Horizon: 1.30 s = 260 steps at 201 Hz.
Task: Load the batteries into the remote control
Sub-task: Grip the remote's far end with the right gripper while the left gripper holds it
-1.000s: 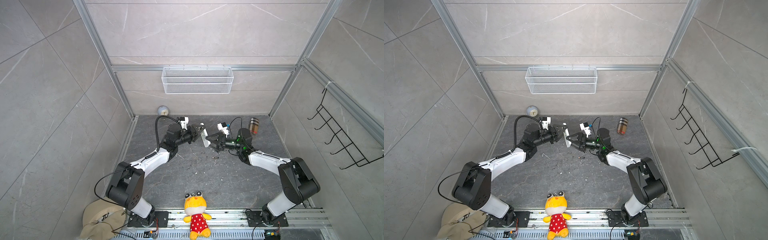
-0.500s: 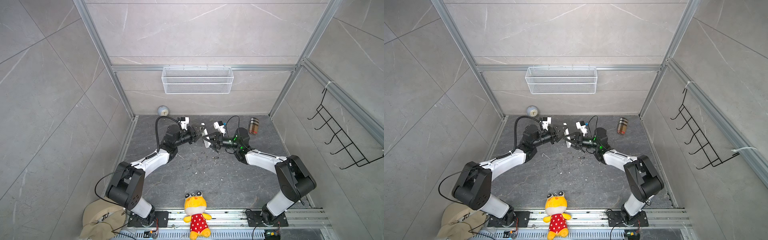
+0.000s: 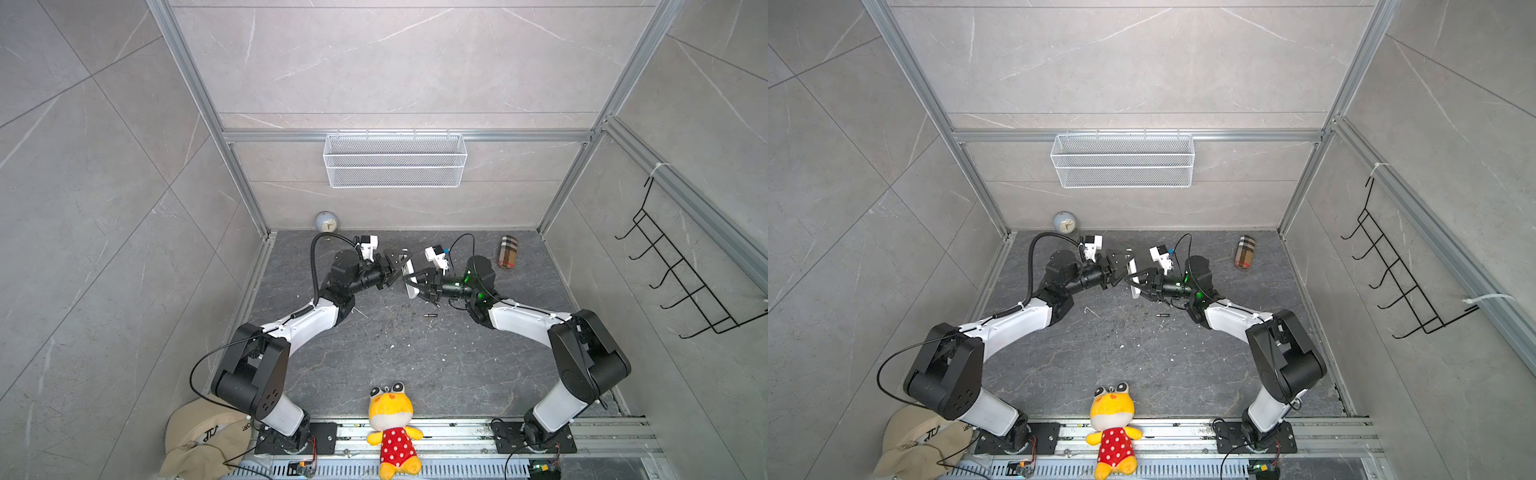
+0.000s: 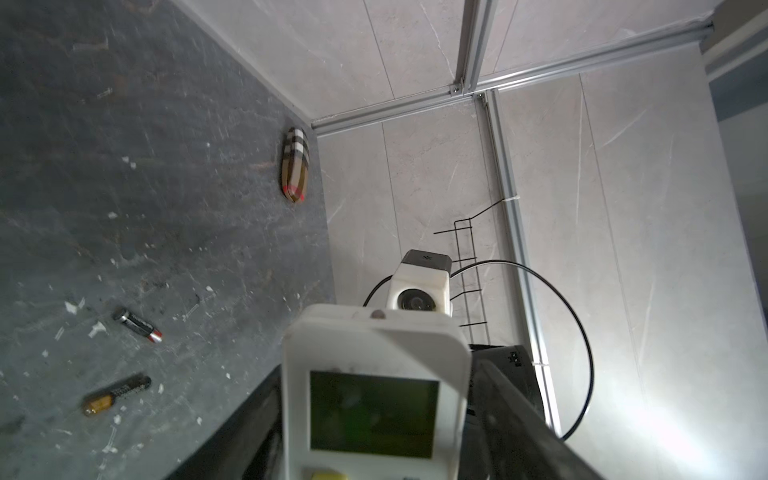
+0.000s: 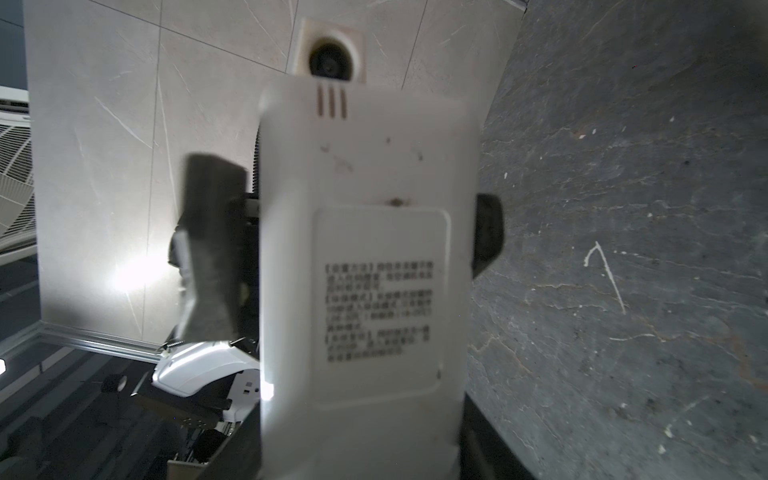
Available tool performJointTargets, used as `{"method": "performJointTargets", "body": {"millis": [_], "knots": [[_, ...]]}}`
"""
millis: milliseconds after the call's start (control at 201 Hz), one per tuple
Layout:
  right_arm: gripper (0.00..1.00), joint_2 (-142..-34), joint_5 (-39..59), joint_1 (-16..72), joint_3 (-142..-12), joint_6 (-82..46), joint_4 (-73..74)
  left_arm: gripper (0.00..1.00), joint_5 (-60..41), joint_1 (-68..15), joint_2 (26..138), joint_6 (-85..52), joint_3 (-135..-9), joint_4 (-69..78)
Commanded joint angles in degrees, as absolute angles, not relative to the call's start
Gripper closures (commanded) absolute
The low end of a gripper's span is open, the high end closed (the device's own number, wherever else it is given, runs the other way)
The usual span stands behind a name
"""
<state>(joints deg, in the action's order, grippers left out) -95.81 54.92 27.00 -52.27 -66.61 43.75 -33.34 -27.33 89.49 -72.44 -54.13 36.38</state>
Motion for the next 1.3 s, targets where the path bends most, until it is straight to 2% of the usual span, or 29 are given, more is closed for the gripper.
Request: {"method": "performJointTargets", "body": {"millis": [0, 105, 224, 334, 408, 533, 847, 1126, 1290], "knots": [[0.49, -92.1, 52.8, 27.5, -55.1, -53.9, 28.4, 0.13, -33.1, -26.4, 89.0, -72.6, -52.9, 38.1], [0.49, -89.5, 46.9, 27.8, -58.3, -40.2, 8.5, 0.12, -30.6, -24.4, 86.9, -71.0, -51.4, 31.8], [0.51, -88.1, 35.0, 28.9, -62.5, -25.9, -11.7, 0.13, -25.4, -23.0, 83.3, -64.1, -52.7, 14.9], [0.52, -88.4, 23.0, 30.6, -64.8, -17.9, -21.2, 0.15, -20.1, -23.0, 81.3, -58.7, -55.3, 2.4], [0.52, -89.2, 17.4, 31.9, -65.8, -14.1, -24.6, 0.20, -20.1, -23.0, 81.5, -58.2, -56.6, -0.6], [0.52, -89.9, 11.3, 33.2, -66.4, -10.5, -26.1, 0.22, -22.3, -23.7, 83.3, -56.9, -59.2, -2.4], [0.50, -92.8, 8.6, 37.3, -70.2, -8.5, -27.5, 0.36, -23.3, -29.0, 90.7, -54.8, -65.3, -2.5], [0.50, -93.4, 11.1, 38.0, -71.4, -10.6, -26.1, 0.42, -22.9, -30.7, 93.6, -55.1, -67.4, -1.9], [0.50, -94.6, 12.9, 38.1, -73.1, -11.6, -25.8, 0.51, -23.0, -31.0, 93.2, -56.7, -65.2, 1.8]]}}
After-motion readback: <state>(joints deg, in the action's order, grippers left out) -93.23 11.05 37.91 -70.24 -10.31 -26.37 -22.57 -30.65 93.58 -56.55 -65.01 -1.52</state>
